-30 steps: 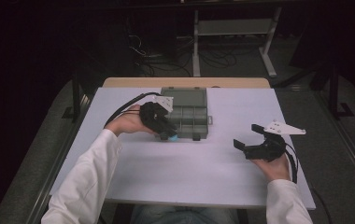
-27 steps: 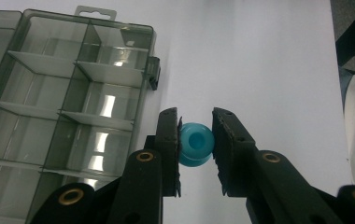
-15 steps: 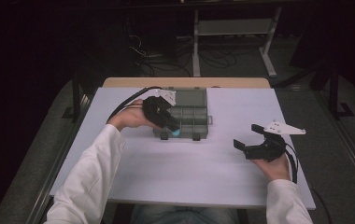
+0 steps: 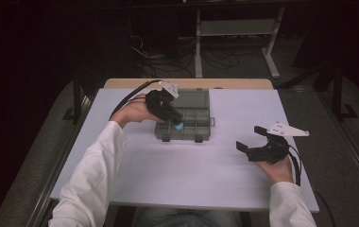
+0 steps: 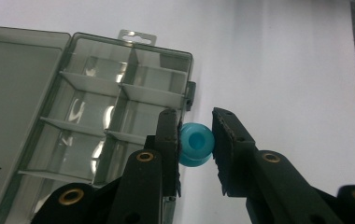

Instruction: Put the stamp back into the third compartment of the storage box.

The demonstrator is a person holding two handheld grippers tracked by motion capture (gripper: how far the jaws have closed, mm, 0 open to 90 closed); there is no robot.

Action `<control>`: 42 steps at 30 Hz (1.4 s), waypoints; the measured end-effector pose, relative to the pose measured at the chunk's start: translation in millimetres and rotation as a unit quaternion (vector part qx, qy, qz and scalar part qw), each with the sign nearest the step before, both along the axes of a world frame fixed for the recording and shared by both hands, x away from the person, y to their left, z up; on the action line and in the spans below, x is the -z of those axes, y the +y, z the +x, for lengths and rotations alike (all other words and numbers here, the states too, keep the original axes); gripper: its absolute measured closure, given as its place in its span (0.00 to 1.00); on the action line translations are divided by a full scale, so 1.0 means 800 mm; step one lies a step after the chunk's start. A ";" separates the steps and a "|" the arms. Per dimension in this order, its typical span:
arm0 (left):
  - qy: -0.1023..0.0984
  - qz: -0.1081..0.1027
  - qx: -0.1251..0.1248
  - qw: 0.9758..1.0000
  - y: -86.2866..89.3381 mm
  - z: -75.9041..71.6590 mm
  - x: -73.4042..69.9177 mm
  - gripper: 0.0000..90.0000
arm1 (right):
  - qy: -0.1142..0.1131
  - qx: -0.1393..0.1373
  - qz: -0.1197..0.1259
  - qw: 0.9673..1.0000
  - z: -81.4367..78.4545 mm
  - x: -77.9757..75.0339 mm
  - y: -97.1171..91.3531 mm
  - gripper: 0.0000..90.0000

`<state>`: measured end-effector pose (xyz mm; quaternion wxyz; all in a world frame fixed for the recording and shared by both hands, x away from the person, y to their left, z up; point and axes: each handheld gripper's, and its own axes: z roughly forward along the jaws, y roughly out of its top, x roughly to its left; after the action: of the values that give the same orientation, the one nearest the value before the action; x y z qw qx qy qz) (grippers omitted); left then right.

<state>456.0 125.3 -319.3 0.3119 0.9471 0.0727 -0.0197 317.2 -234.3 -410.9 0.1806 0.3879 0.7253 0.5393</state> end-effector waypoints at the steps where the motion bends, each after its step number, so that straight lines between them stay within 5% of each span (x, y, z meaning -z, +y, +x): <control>1: -0.004 0.002 0.003 1.000 0.000 0.002 0.000 0.81 | 0.000 0.000 0.000 1.000 0.000 0.000 0.000 0.00; 13: -0.003 -0.011 -0.008 1.000 -0.008 0.019 0.002 0.81 | 0.003 -0.001 0.000 1.000 0.001 0.001 0.000 0.00; 30: -0.020 -0.001 -0.019 1.000 -0.024 0.045 -0.008 0.81 | 0.003 -0.005 0.001 1.000 0.001 0.001 0.000 0.00; 42: -0.026 -0.002 -0.050 0.998 -0.034 0.070 0.010 0.81 | 0.003 -0.006 0.002 1.000 0.000 0.001 -0.001 0.00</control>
<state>511.8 97.8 -327.3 0.3160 0.9420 0.1114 0.0200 317.5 -235.4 -412.1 0.1744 0.3856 0.7268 0.5410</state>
